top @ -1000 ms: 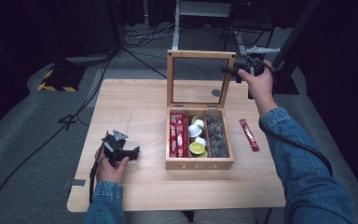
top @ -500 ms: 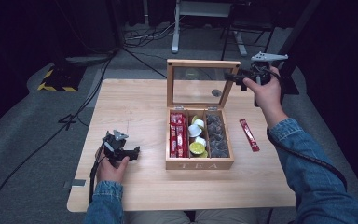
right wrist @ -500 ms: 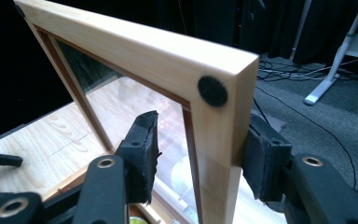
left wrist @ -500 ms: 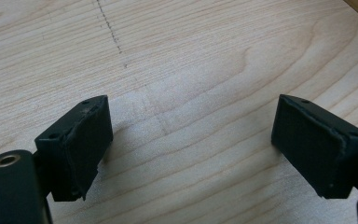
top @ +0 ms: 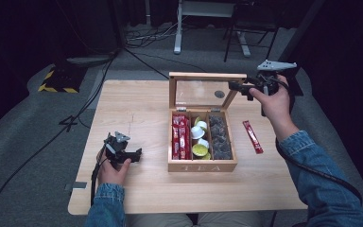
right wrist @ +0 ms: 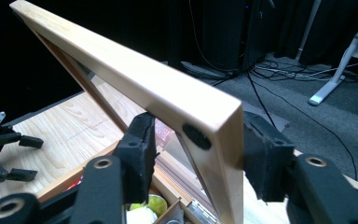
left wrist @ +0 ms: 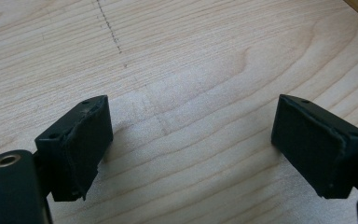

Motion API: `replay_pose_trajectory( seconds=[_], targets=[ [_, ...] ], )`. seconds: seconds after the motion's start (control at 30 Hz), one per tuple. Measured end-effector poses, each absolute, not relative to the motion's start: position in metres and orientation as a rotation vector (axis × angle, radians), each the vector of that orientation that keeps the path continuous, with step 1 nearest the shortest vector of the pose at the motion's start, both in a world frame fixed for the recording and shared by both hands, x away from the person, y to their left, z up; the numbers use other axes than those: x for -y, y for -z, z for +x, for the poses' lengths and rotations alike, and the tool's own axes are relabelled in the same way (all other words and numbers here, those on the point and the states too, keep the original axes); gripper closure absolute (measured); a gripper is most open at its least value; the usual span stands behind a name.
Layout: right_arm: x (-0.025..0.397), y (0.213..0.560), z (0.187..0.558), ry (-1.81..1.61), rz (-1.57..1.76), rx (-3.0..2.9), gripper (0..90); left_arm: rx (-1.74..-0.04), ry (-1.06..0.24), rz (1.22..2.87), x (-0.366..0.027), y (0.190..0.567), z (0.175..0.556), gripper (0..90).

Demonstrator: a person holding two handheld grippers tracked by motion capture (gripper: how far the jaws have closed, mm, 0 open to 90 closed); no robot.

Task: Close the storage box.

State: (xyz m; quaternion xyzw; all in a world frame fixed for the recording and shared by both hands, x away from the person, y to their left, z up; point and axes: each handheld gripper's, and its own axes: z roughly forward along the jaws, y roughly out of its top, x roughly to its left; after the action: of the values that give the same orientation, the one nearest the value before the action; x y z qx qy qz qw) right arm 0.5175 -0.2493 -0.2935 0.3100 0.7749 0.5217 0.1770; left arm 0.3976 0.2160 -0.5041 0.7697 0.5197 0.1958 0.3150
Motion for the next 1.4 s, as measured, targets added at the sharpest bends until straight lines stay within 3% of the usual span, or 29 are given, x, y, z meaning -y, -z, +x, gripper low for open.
replay_pose_trajectory(
  seconds=[1.4],
  targets=[
    [0.250, 0.323, 0.437, -1.251, 0.714, -2.366, 41.7, -1.367, -0.508, 2.030, -0.215, 0.504, 0.399, 12.8]
  ],
)
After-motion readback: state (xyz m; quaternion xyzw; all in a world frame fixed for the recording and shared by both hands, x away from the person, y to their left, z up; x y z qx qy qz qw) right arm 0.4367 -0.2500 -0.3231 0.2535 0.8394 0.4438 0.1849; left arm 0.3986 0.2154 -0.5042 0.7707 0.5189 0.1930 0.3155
